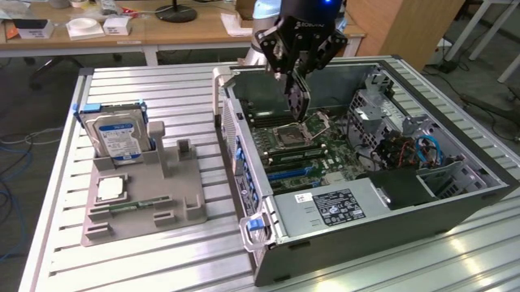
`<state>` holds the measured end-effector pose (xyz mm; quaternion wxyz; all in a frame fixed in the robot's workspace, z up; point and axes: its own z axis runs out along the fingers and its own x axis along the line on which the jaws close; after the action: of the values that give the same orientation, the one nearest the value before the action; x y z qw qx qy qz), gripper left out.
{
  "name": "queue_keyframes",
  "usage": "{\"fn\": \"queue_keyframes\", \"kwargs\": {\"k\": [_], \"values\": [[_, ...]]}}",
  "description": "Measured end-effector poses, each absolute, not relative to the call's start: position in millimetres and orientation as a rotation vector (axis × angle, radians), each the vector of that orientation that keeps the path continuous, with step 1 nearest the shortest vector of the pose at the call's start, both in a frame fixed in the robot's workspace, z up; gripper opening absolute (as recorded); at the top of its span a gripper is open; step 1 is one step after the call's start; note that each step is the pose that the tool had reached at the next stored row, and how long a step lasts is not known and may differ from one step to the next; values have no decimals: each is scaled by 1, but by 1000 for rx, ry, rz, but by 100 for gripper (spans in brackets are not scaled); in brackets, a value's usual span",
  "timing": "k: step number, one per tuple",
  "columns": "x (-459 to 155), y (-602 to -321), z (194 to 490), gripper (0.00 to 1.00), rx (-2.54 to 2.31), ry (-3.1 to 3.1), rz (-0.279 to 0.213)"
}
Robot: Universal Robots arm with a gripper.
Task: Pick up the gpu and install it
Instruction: 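Pick up the gpu and move the gpu toward the slot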
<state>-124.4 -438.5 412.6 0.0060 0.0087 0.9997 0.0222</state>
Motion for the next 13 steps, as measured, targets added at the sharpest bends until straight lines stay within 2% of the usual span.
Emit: {"fn": "queue_keyframes", "kwargs": {"k": [13], "values": [[-93, -438, 407, 27, 21, 3129, 70]]}}
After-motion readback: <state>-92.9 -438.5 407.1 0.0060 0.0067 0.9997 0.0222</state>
